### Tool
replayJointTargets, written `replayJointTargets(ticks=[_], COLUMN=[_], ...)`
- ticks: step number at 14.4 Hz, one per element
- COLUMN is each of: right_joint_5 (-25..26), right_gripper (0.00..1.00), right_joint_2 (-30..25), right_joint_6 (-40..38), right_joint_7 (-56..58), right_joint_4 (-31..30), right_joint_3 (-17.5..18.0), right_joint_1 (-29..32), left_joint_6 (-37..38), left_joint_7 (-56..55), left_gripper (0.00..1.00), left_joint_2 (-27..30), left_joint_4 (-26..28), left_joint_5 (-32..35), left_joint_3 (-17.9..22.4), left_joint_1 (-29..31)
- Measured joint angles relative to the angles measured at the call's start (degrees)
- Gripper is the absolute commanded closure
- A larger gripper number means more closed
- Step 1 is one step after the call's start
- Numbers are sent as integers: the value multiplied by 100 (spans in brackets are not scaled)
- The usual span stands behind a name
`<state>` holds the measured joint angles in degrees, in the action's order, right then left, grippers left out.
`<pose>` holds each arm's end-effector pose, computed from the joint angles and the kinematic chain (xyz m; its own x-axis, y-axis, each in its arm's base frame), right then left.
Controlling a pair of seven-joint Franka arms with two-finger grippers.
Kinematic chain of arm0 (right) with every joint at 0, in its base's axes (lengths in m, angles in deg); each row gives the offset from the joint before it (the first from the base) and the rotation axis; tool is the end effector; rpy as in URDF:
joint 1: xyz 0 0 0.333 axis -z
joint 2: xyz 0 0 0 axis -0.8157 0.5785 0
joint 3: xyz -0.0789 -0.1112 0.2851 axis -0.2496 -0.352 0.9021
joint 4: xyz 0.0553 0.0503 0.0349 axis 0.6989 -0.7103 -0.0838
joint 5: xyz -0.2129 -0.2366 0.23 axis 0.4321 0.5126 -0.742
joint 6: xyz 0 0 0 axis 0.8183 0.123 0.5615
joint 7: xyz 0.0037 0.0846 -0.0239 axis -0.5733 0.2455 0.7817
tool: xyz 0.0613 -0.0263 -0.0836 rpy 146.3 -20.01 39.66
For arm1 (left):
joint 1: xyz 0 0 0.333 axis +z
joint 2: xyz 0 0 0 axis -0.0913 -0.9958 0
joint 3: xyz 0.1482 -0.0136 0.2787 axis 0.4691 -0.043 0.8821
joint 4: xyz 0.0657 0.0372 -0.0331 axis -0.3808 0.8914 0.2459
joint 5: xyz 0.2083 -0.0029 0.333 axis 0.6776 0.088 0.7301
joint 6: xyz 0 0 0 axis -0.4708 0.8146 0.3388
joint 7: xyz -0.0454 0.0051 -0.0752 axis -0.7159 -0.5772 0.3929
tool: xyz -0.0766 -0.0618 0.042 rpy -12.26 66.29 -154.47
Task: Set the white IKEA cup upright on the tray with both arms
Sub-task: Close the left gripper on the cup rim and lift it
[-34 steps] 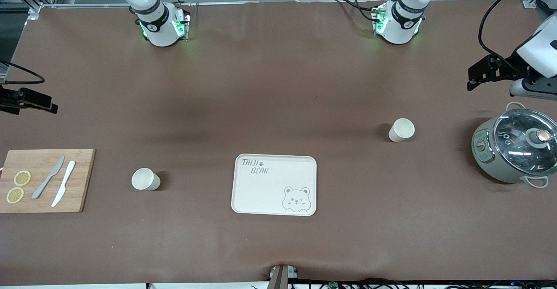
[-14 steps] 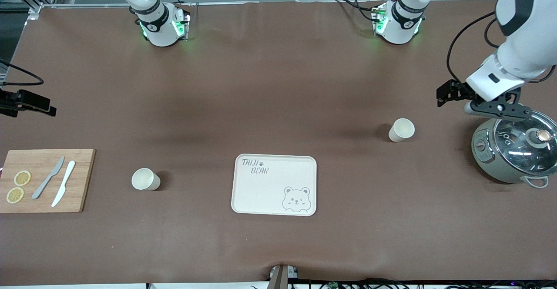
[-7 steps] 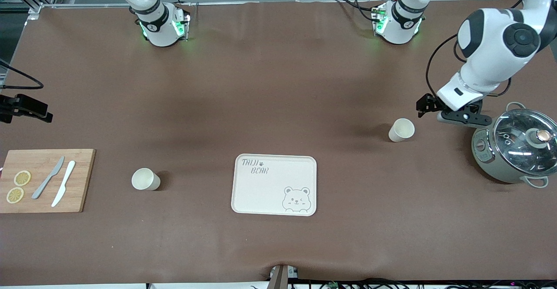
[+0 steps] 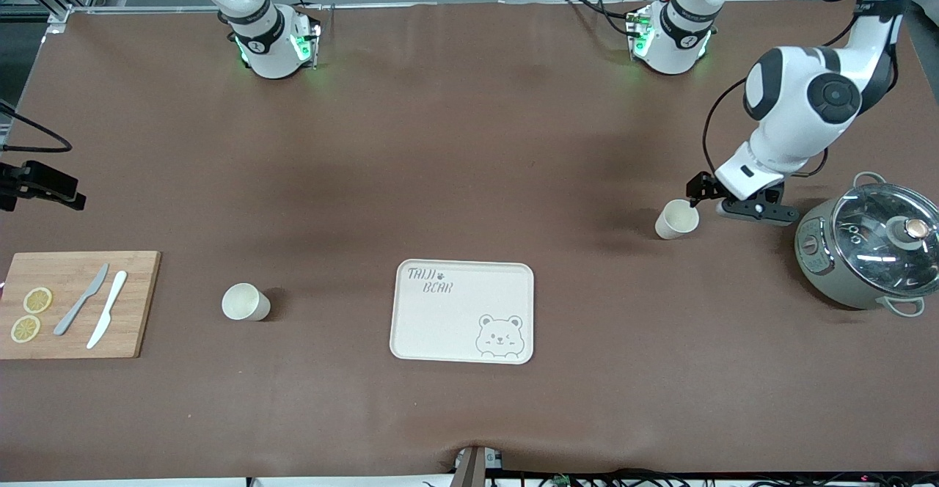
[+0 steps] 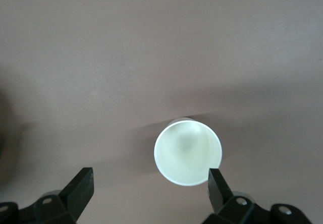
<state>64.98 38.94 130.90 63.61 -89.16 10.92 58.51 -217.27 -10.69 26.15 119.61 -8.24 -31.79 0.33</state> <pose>0.6159 -0.0459 0.6243 1.0000 0.0061 -0.0069 0.0062 -0.9998 0.0166 0.5029 -0.0461 0.3132 0.9794 -0.1929 0.0601 -0.1927 -0.9812 -0.0100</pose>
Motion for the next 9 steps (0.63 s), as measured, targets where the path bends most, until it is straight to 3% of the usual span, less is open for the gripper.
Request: replayJointTargets(ticks=[9], right_joint_5=[0], right_gripper=[0], right_joint_2=[-12], right_joint_6=[-174], right_joint_7=[-33], right_joint_4=[11], right_joint_3=[-46], right_joint_1=[97], left_joint_6=[-1265], left_joint_7=[7], left_gripper=[0], left_joint_2=[-1146], left_joint_4=[97], left_joint_5=[0], left_joint_3=[0], left_joint_1=[77])
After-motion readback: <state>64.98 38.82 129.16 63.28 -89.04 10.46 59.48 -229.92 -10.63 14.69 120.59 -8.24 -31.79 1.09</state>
